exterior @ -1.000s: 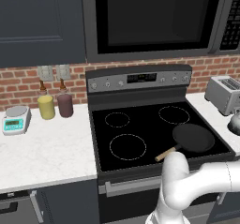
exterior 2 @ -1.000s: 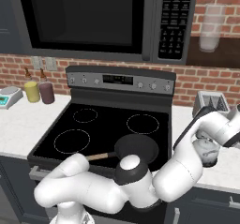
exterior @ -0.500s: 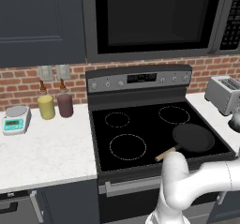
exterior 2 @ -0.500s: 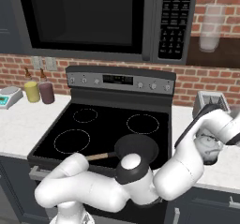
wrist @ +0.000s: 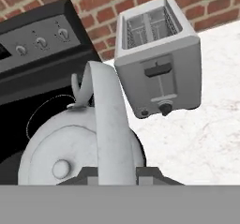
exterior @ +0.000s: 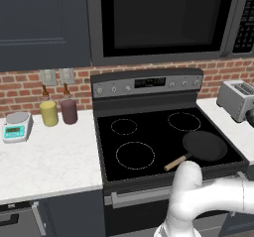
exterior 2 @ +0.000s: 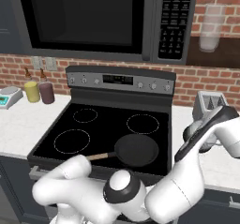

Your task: Pick the kettle from the counter and place it on a stove burner. Then turn the burner on.

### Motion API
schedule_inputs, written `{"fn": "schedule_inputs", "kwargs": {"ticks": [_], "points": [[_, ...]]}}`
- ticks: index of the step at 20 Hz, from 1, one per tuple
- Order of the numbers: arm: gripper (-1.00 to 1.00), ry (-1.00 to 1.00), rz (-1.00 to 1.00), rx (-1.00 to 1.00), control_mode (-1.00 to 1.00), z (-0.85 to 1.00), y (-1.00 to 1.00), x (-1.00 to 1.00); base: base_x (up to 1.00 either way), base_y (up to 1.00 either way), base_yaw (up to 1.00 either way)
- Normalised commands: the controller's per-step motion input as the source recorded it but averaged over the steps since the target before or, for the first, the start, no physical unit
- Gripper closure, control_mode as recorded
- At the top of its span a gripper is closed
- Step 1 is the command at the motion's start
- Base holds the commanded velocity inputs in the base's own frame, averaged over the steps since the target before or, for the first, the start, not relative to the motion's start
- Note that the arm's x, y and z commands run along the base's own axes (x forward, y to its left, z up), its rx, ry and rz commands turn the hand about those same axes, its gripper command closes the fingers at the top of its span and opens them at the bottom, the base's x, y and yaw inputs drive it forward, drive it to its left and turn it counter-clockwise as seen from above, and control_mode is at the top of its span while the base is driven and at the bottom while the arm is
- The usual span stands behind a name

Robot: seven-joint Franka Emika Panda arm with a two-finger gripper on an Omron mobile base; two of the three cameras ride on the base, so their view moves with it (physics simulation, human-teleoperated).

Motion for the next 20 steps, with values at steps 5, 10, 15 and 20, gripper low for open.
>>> {"fn": "schedule_inputs", "kwargs": {"ticks": [5, 10, 15, 20], "points": [[1.0, -0.33, 0.05, 0.02, -1.0, 0.4, 1.0, -0.22, 0.0, 0.0, 0.0], [1.0, -0.25, 0.05, 0.0, -1.0, 0.35, 1.0, -0.01, 0.0, 0.0, 0.0], [1.0, -0.15, 0.06, 0.0, -1.0, 0.38, 1.0, 0.0, 0.0, 0.0, 0.0], [1.0, -0.07, 0.06, 0.0, -1.0, 0.45, 1.0, 0.0, 0.0, 0.0, 0.0]]}}
